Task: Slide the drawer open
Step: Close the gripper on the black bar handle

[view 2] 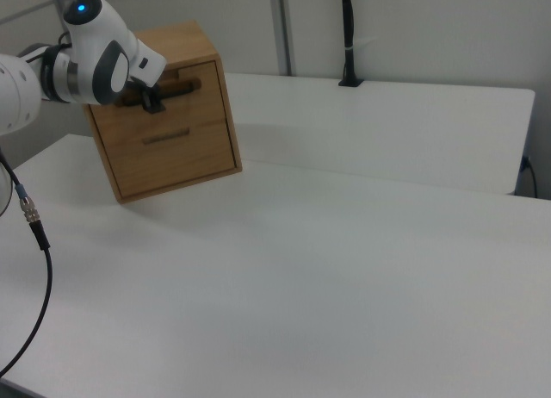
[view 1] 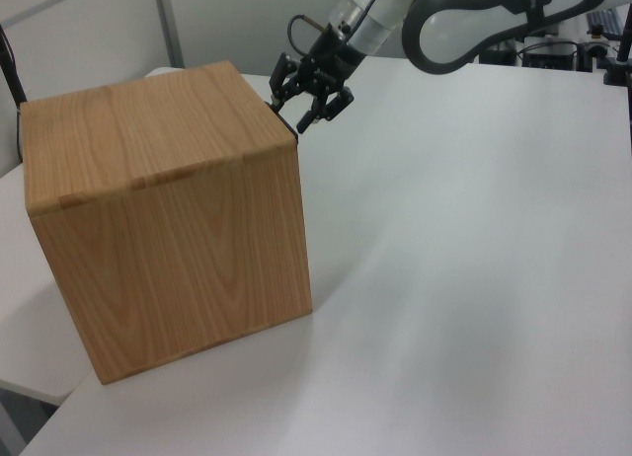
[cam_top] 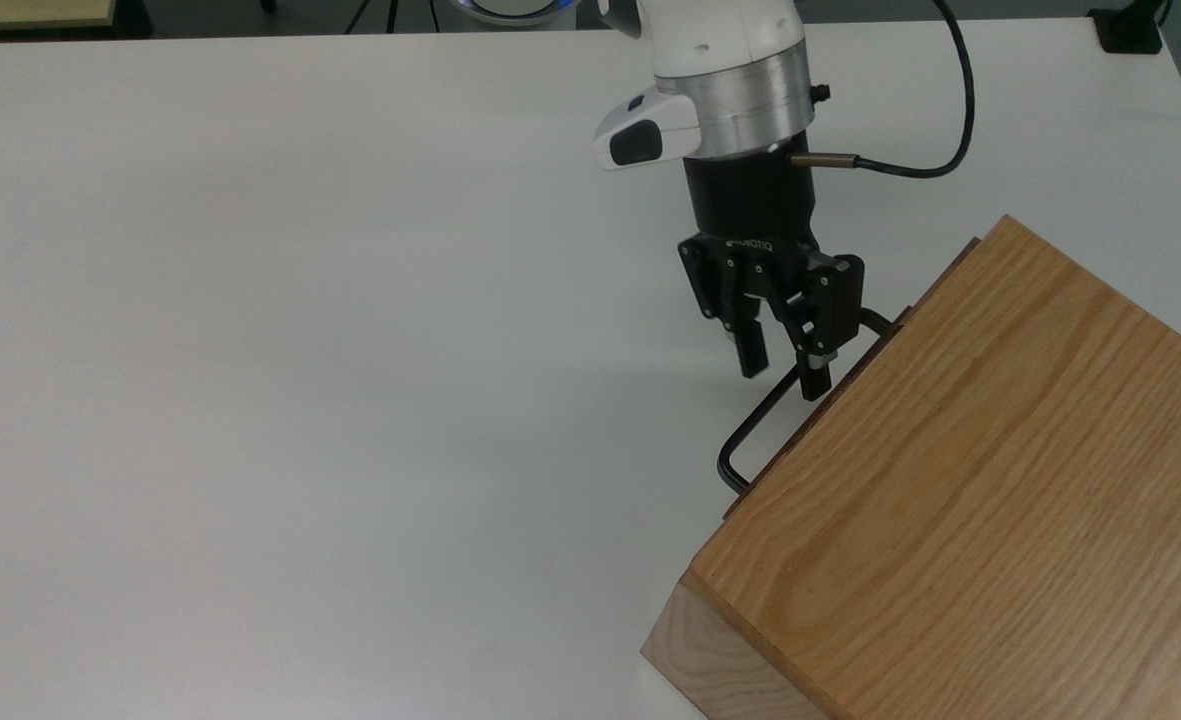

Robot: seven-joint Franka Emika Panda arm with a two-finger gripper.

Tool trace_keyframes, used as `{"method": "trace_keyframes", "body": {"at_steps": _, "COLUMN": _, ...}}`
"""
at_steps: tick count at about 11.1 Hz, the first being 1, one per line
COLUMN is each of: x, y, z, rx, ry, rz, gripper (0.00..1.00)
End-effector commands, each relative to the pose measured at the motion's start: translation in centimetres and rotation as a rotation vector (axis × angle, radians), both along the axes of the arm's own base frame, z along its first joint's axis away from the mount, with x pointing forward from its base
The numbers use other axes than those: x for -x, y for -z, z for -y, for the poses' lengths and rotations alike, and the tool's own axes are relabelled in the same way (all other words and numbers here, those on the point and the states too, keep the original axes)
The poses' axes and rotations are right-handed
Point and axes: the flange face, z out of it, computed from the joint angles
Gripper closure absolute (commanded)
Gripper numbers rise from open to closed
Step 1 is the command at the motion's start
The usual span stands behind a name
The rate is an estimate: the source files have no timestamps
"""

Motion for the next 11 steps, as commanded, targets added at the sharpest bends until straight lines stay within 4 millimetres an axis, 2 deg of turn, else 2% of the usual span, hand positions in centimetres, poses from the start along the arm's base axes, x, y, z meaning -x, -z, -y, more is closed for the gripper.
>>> {"method": "trace_keyframes", "body": {"at_steps": 1, "x": -0.5, "y": 0.9, "z": -1.2, "rx": -0.024, "ry": 0.013, "rz": 0.01, "gripper": 0.81}}
{"method": "trace_keyframes", "body": {"at_steps": 2, "x": -0.5, "y": 1.1, "z": -1.1, "rx": -0.023, "ry": 0.013, "rz": 0.005, "gripper": 0.94}}
{"method": "trace_keyframes", "body": {"at_steps": 3, "x": -0.5, "y": 0.6, "z": -0.6, "rx": -0.026, "ry": 0.021, "rz": 0.009, "gripper": 0.98}}
{"method": "trace_keyframes", "body": {"at_steps": 6, "x": 0.6, "y": -1.1, "z": 0.8, "rx": -0.003, "ry": 0.026, "rz": 0.017, "gripper": 0.98}}
{"method": "trace_keyframes", "body": {"at_steps": 7, "x": 1.2, "y": -1.0, "z": 1.0, "rx": 0.017, "ry": 0.017, "rz": -0.003, "gripper": 0.98}}
{"method": "trace_keyframes", "body": {"at_steps": 11, "x": 2.1, "y": -0.6, "z": 4.3, "rx": 0.086, "ry": 0.016, "rz": -0.115, "gripper": 0.98}}
